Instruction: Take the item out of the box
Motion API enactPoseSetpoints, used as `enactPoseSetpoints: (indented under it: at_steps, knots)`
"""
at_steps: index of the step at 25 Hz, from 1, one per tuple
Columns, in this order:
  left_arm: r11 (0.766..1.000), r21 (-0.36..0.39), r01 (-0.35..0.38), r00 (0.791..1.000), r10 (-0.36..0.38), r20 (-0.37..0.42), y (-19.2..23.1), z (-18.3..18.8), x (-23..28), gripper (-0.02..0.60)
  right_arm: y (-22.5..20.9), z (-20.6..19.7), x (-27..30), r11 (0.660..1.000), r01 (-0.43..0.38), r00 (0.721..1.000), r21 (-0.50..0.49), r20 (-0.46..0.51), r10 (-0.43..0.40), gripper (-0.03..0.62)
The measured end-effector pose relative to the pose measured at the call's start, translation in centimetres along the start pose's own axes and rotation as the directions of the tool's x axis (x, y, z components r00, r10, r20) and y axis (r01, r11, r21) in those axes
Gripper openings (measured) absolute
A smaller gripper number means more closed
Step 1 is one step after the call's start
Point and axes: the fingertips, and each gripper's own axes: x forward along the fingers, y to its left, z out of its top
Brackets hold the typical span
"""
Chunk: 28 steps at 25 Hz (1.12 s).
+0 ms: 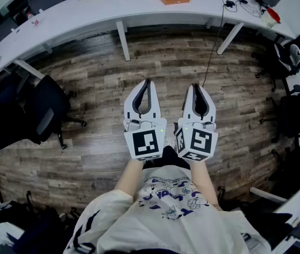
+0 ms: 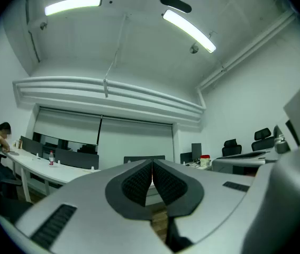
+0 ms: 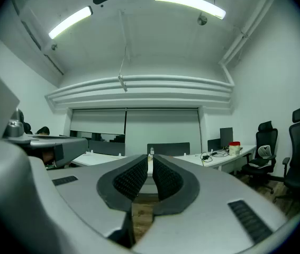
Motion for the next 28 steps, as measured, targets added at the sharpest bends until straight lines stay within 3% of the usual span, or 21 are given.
enactPoseSetpoints:
  at_steps: [17,20,28]
  knots:
    - [1.000,0.003,-0.023,1.000,0.023,0.000,-0.3,-1.2,4.1,0.018,-1.5,-1.2,4.3,0.998,-0.035,0.999,0.045,-0.013,0.036,0.054]
    - [0.999,0.019,-0.029,0.999,0.030,-0.031,-0.9,-1.8,5.9,0.018,-2.6,-1.3,5.9,0.996,-0.060,0.998,0.058,-0.014,0.061,0.054]
    - [0.997,0.004,-0.076,0.997,0.076,-0.010,-3.4,-1.7,11.6,0.018,-7.1,-1.1,11.3,0.993,-0.108,0.994,0.050,-0.030,0.110,0.054]
